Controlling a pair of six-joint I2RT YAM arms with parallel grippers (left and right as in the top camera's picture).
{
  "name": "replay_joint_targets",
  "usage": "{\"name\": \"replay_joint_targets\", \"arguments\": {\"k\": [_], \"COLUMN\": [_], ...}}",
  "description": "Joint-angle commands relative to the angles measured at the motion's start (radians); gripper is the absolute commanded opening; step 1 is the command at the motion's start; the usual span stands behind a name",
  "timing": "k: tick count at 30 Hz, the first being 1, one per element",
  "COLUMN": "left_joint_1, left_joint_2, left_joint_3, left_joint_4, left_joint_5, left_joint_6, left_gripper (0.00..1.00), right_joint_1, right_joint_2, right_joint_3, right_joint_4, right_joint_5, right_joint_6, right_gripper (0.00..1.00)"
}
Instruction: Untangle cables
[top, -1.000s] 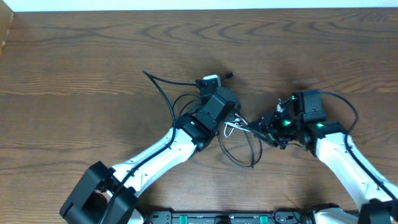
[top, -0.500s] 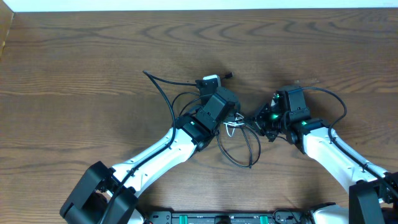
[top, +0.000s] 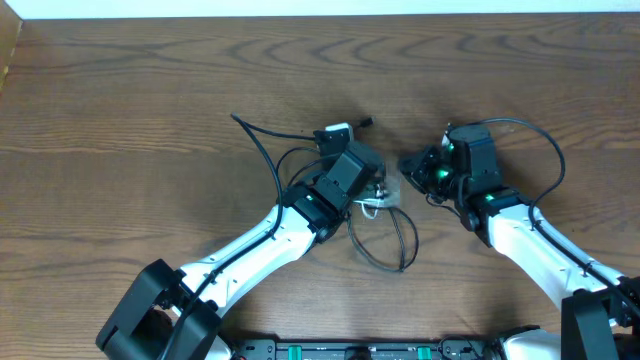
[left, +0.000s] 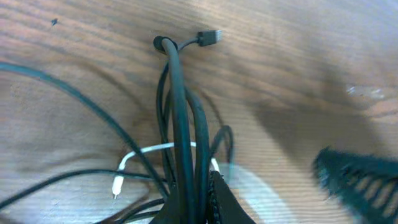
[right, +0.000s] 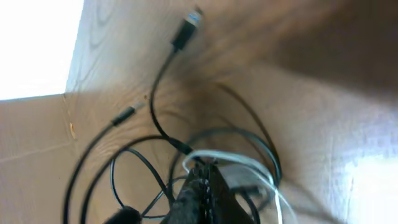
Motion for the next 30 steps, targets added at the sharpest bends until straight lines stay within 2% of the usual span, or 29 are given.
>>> {"name": "replay_joint_targets", "arguments": {"k": [1, 5, 17, 30], "left_joint_1": [0.003, 0.003, 0.003, 0.003], "left_joint_2": [-0.020, -0.020, -0.020, -0.020], "left_joint_3": [0.019, 0.019, 0.019, 0.019], "left_joint_4": [-0.028, -0.032, -0.064, -0.064], "left_joint_5": [-0.009, -0.009, -0.009, -0.009], "left_joint_6": [0.094, 0.184, 0.183, 0.182], "left_gripper": [0.08, 0.08, 0.08, 0.08], "right_joint_1": [-0.032, -0.068, -0.253, -0.360], "right_joint_2": [-0.010, -0.056, -0.371, -0.510], "right_joint_3": [0.006, 0.006, 0.006, 0.006], "right_joint_4": [0.017, -0.042, -0.254, -0.387], "right_joint_5": [0.012, 0.013, 0.014, 0.019], "right_joint_6": [-0.175, -0.233, -0.329, -0.407], "right_gripper": [0.01, 0.01, 0.01, 0.01]}}
